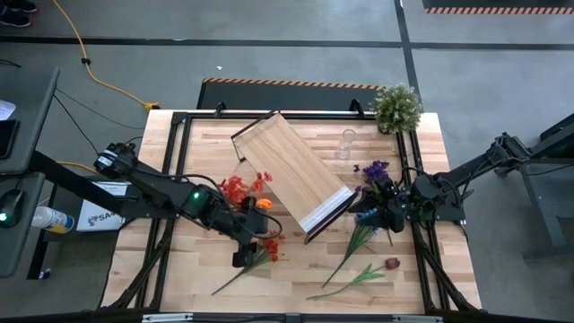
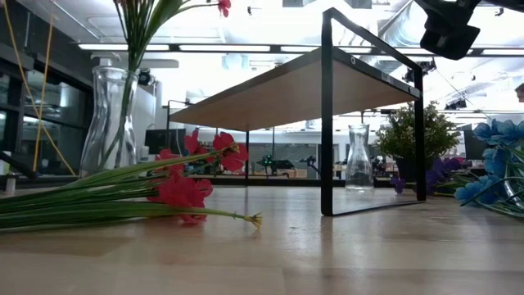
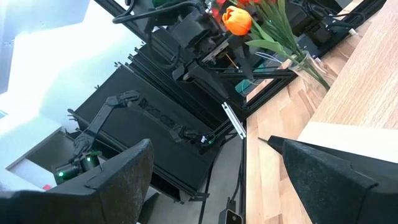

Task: Pick and place flowers into a vace then onto a shelf
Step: Put the red flowers into the bottom transparent vase

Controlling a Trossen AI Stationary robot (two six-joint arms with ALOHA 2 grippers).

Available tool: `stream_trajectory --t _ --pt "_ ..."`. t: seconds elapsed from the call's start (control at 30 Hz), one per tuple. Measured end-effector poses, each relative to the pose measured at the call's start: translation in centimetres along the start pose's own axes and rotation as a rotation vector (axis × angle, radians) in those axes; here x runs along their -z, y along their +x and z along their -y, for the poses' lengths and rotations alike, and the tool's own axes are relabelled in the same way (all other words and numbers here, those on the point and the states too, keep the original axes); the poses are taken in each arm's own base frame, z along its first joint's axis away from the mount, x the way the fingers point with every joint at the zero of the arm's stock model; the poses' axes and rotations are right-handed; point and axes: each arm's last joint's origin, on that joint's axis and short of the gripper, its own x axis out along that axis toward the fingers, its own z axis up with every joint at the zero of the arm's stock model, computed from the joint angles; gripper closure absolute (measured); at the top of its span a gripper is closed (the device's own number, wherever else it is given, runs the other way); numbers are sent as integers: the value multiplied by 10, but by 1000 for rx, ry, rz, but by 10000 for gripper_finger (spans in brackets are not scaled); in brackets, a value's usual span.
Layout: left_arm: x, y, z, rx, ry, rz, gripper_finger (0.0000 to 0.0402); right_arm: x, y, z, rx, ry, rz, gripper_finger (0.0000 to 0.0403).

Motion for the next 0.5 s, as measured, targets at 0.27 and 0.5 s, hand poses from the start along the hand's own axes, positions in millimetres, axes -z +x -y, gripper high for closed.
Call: stream_trajectory --t 0.27,0.5 --pt "4 -1 6 17 8 -12 119 0 0 0 0 -3 0 59" --pt "5 -1 7 53 19 -36 119 0 0 0 0 -3 0 59"
